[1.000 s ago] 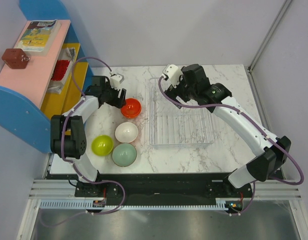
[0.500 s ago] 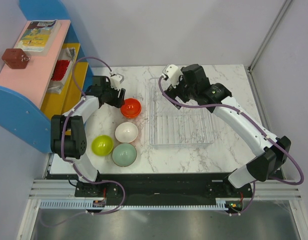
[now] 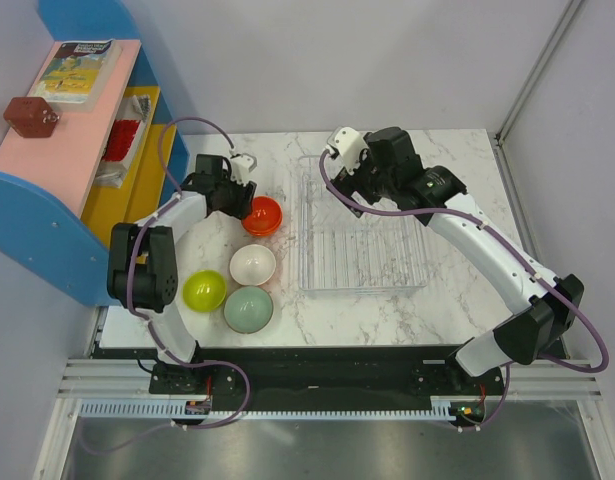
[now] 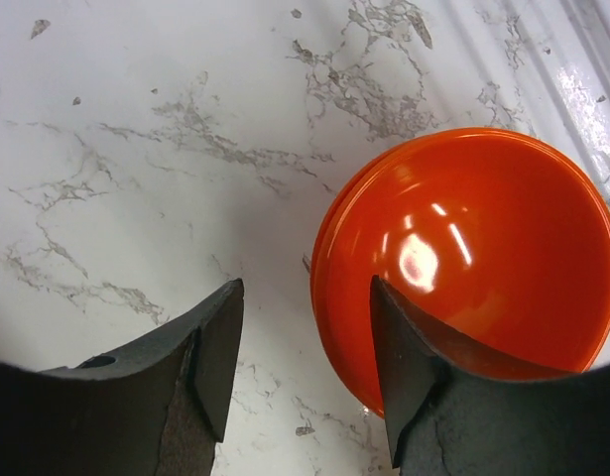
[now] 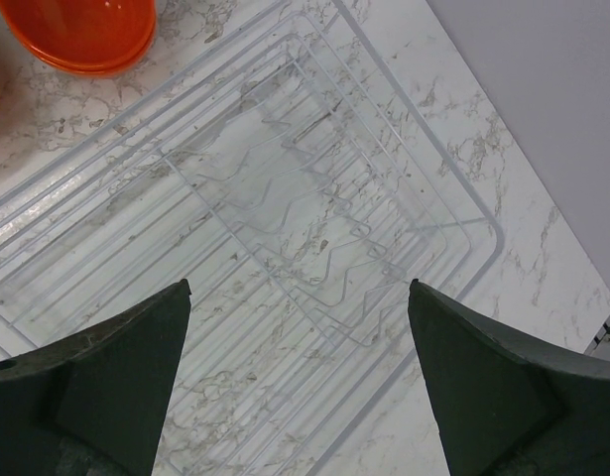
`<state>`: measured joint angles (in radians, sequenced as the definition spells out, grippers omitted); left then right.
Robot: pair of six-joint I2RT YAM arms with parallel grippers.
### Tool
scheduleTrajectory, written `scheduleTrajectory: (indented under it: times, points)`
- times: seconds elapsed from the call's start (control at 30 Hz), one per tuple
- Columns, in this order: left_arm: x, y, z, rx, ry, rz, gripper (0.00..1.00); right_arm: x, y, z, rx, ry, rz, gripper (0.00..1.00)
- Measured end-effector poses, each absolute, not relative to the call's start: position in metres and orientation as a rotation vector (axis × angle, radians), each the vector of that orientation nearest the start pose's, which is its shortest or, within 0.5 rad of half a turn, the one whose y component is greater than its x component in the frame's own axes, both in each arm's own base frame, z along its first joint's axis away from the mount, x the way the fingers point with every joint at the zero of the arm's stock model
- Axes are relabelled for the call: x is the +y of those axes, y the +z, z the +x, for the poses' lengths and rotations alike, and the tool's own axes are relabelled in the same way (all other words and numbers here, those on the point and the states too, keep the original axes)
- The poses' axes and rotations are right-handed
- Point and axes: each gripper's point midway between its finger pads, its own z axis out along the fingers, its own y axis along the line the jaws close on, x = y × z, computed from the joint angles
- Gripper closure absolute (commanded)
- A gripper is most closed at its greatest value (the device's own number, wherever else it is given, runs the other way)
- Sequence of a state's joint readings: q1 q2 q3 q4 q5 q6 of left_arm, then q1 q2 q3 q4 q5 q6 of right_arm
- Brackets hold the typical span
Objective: Load the bowls into the dish rack
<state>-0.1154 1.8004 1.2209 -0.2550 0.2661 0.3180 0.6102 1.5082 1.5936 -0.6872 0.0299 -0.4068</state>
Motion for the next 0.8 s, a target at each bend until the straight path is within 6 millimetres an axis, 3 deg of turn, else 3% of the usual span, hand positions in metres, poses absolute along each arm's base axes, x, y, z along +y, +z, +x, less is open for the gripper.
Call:
scheduleTrajectory:
  times: [0.33,0.47,0.6,0.8]
  points:
    - [-0.1,0.074,0.444,2.293,-0.233,0.669,0.69,0.225,0.285,0.362,1.909,0.089,-1.04,0.02]
    - [-0.098,0.074,0.445,2.296,-0.213,0.665,0.75,0.224,0.285,0.363,1.911,0.089,-1.036,0.02]
    - [-0.096,0.074,0.446,2.298,-0.197,0.659,0.91,0.224,0.285,0.363,1.912,0.089,-1.035,0.02]
    - [-0.096,0.077,0.446,2.292,-0.194,0.656,0.97,0.224,0.285,0.363,1.912,0.091,-1.036,0.02]
